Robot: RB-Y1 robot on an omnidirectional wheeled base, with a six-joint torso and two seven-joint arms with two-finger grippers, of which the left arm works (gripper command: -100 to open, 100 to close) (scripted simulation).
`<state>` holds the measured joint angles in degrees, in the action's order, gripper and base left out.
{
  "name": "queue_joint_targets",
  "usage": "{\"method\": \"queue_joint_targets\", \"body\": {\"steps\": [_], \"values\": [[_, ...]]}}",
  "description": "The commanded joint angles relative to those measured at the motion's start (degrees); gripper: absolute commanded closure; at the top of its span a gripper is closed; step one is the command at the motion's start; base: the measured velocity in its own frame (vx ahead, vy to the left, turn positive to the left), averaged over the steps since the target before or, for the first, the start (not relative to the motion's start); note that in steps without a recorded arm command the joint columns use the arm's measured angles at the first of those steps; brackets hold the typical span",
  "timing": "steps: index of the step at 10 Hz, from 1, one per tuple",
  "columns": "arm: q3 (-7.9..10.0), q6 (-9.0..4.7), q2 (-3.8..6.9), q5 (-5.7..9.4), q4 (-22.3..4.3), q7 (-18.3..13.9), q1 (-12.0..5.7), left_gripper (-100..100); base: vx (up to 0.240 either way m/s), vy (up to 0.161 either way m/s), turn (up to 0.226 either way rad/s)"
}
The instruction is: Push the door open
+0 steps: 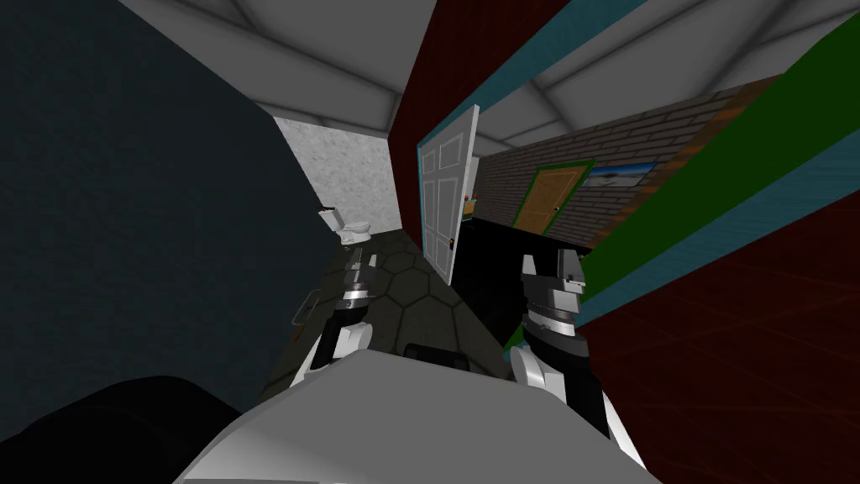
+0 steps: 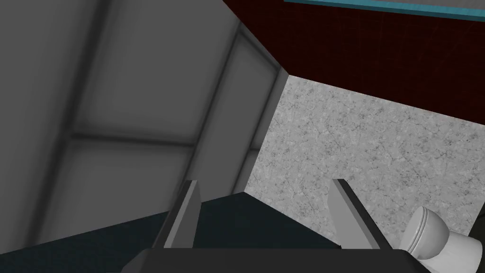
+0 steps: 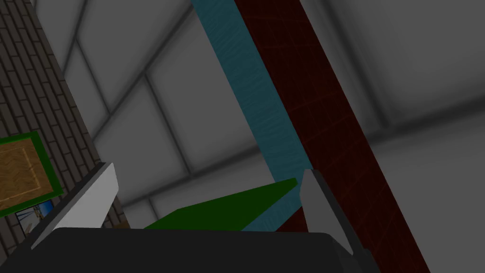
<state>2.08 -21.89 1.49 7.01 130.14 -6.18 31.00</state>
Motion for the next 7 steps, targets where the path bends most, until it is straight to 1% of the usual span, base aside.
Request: {"method": "queue_joint_targets", "body": {"steps": [1,3,5,7], "values": [[-0.7,-0.57,0.52,-0.21,-1.83,0.04,-0.5,-100,0.088,0.01,-0.102],[-1.4,-1.13,0.99,-0.43,-3.66,0.09,-1.0,-100,0.144,0.032,-0.091],[-2.4,-1.95,1.56,-0.73,-6.29,0.15,-1.71,-100,0.166,0.002,-0.1],[-3.58,-2.9,2.14,-1.09,-9.38,0.23,-2.55,-100,0.2,0.044,-0.112]]}}
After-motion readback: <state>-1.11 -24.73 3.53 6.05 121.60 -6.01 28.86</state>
